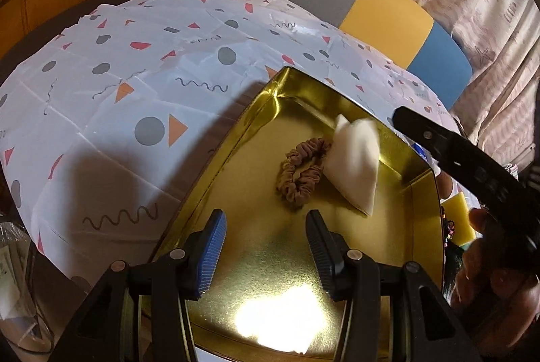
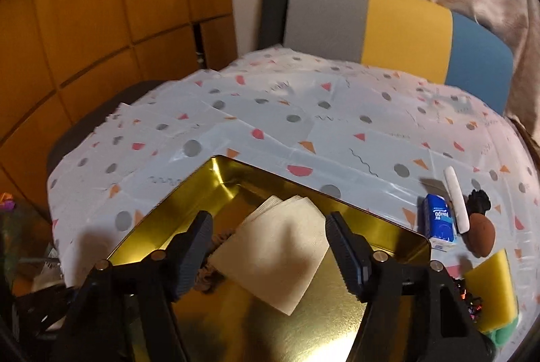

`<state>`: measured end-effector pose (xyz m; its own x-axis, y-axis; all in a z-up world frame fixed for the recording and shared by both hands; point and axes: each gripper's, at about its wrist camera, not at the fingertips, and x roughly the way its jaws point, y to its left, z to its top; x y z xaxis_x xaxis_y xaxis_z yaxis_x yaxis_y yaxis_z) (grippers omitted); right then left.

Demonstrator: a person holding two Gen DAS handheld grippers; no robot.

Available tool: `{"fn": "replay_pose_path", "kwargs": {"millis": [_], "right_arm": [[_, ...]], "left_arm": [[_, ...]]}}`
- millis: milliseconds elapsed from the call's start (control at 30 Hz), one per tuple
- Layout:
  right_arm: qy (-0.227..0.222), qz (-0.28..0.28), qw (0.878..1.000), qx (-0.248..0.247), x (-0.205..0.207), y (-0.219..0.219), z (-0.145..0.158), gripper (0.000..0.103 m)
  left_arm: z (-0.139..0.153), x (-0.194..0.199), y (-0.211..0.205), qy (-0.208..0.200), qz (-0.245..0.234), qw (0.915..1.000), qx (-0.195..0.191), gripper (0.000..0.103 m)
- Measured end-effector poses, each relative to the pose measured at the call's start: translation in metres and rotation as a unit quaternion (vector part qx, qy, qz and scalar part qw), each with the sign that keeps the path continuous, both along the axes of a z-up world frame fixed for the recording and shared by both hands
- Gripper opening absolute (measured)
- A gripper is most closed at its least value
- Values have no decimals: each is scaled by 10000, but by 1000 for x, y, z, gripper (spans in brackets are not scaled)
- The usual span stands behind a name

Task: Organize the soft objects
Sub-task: 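Lower the cream cloth into the gold tray and open the right tool, then grasp the black beaded hair ties with the right tool while the left tool approaches the pink roll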

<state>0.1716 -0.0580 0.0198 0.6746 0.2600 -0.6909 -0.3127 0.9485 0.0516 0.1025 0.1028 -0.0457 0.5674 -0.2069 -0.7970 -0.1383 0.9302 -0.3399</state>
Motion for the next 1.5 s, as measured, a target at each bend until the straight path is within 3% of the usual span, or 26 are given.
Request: {"fn": "replay_pose_path", "kwargs": {"millis": [100,333,600,733,900,1200,1333,1500], "right_arm": [[-10,-11,9999,-115,-9,-3,1,70],[240,-426,9986,225,-30,-37,-3,75],[86,-1050,9943,135,-62,-83,-1,76],[149,-1385,9899,280,-74,-110,-5,77],[374,-1809,9823,320,-99,-147,-25,77],[883,-2656,9597,246,-151,-222,-76,77],[570,-2627,9630,165,-147,-239,-66,75],[74,-2064,9784,41,-107,-239,-51,75]], "left_arm": [[-2,0,-5,52,-95,9999,-28,49],[-1,-4,-23,46,-488,9986,-217,49],[2,-14,-52,-31,-1129,9932,-296,49],[5,-25,-71,-159,-1603,9853,-569,49],[9,-40,-98,-287,-2095,9761,-509,49],[12,-76,-143,-518,-2990,9520,-388,50],[15,-89,-160,-541,-3201,9452,-352,50],[18,-97,-171,-516,-3196,9456,-327,50]]}}
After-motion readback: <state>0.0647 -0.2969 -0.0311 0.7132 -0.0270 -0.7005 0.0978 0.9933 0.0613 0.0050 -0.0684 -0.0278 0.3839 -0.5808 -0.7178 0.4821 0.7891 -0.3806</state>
